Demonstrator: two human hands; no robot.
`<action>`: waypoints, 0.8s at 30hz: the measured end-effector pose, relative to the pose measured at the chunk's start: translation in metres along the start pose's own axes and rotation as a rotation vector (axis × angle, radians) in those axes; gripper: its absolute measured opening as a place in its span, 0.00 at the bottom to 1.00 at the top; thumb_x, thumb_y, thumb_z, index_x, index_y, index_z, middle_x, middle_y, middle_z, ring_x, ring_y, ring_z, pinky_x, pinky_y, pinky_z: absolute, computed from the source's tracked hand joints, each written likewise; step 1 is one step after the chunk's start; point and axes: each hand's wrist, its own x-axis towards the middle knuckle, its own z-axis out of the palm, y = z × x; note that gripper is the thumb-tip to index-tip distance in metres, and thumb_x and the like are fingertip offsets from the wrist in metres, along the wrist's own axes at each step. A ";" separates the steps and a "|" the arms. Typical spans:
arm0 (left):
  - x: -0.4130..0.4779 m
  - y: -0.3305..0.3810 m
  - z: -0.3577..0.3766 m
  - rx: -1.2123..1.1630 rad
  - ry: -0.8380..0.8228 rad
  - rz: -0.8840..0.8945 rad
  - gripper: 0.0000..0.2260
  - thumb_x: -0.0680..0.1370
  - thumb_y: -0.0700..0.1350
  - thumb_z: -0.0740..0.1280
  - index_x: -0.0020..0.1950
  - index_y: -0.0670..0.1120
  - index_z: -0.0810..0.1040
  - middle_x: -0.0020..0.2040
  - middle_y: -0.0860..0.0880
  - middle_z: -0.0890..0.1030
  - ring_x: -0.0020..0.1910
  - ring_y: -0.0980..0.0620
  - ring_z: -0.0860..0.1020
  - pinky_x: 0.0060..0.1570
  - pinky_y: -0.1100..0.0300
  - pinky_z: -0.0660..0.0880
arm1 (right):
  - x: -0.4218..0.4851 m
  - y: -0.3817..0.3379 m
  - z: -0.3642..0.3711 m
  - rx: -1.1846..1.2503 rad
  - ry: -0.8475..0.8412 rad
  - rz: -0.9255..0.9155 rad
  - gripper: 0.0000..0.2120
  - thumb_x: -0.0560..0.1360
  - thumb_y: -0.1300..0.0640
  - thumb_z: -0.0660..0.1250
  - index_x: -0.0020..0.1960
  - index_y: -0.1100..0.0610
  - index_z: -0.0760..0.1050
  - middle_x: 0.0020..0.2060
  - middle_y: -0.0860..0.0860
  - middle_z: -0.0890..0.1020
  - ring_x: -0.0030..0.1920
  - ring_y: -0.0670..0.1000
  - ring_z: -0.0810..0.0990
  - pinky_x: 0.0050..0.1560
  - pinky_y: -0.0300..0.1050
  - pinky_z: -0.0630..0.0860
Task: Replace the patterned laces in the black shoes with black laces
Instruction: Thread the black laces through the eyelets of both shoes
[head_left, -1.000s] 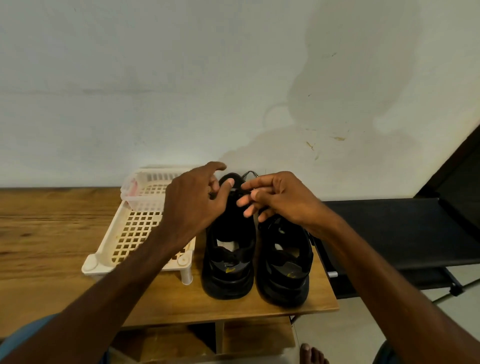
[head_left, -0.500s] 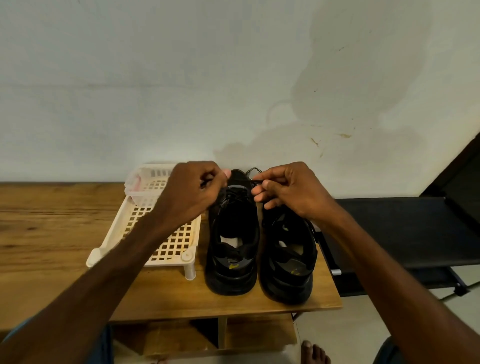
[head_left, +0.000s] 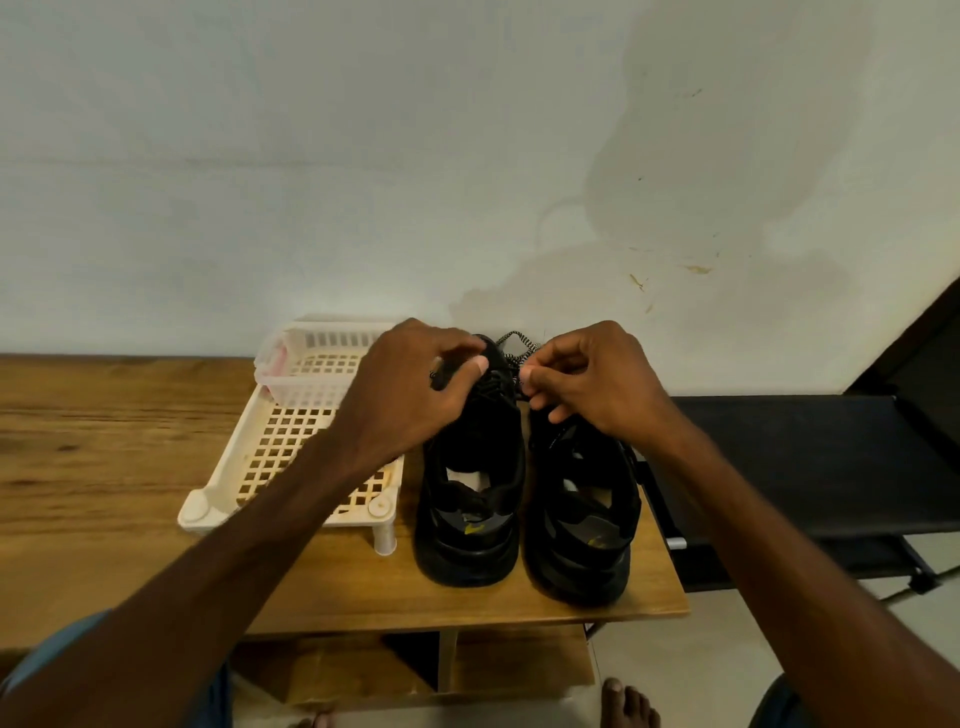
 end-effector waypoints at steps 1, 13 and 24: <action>-0.001 0.004 0.003 -0.042 0.000 0.032 0.12 0.78 0.53 0.69 0.60 0.53 0.85 0.52 0.56 0.86 0.53 0.55 0.80 0.55 0.51 0.77 | 0.000 -0.001 0.002 -0.009 -0.023 -0.021 0.03 0.77 0.59 0.74 0.47 0.59 0.85 0.36 0.52 0.87 0.36 0.49 0.87 0.36 0.39 0.83; -0.002 0.007 0.004 -0.163 -0.059 -0.010 0.05 0.76 0.49 0.75 0.50 0.55 0.88 0.43 0.59 0.86 0.42 0.63 0.83 0.49 0.58 0.81 | -0.003 -0.004 0.011 -0.054 -0.008 -0.067 0.04 0.77 0.56 0.75 0.49 0.55 0.87 0.36 0.48 0.87 0.37 0.48 0.87 0.37 0.41 0.84; -0.006 -0.001 0.011 -0.154 -0.226 -0.157 0.01 0.74 0.50 0.77 0.45 0.54 0.87 0.38 0.59 0.85 0.39 0.64 0.83 0.47 0.56 0.83 | -0.008 0.007 0.025 -0.243 0.018 0.071 0.05 0.72 0.54 0.80 0.45 0.53 0.87 0.35 0.47 0.86 0.31 0.43 0.84 0.41 0.43 0.85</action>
